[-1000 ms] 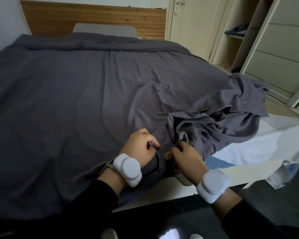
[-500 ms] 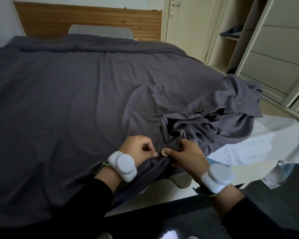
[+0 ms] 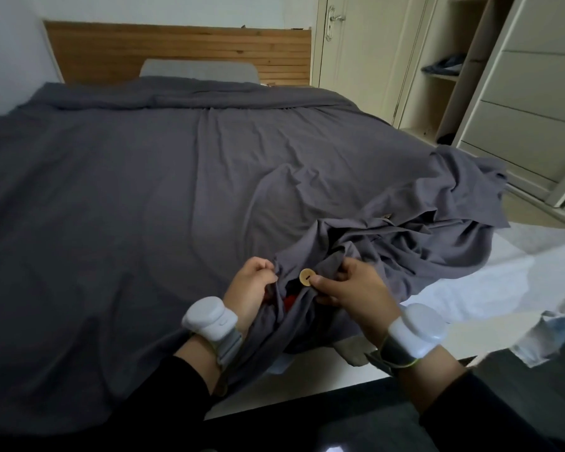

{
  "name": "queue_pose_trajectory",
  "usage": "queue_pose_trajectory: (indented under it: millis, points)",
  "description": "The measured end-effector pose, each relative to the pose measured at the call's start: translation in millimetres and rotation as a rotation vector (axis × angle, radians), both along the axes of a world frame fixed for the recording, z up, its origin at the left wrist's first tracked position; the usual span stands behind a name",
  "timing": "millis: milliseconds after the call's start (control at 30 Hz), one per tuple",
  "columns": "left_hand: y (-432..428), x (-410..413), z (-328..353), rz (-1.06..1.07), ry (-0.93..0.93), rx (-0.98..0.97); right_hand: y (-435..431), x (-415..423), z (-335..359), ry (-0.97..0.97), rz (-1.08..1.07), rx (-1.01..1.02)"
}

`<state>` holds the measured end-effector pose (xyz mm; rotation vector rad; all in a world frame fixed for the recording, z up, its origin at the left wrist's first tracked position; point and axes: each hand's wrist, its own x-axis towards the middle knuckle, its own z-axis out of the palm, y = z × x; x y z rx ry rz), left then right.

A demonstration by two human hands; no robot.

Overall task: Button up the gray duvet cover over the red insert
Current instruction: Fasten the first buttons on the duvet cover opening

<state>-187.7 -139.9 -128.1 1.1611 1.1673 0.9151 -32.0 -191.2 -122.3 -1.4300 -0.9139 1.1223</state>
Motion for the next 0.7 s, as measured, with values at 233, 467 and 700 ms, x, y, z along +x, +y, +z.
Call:
queue_pose_trajectory:
  millis: [233, 467, 700]
  points:
    - [-5.4, 1.2, -6.7, -0.067, 0.081, 0.131, 6.5, -5.2, -6.1, -0.099, -0.043, -0.001]
    - [-9.1, 0.2, -5.6, -0.021, 0.043, 0.135, 2.1, -5.3, -2.5, -0.114, -0.036, 0.042]
    - [-8.5, -0.1, -4.9, -0.02, -0.059, 0.023, 5.1, -6.6, -6.9, -0.225, -0.065, 0.033]
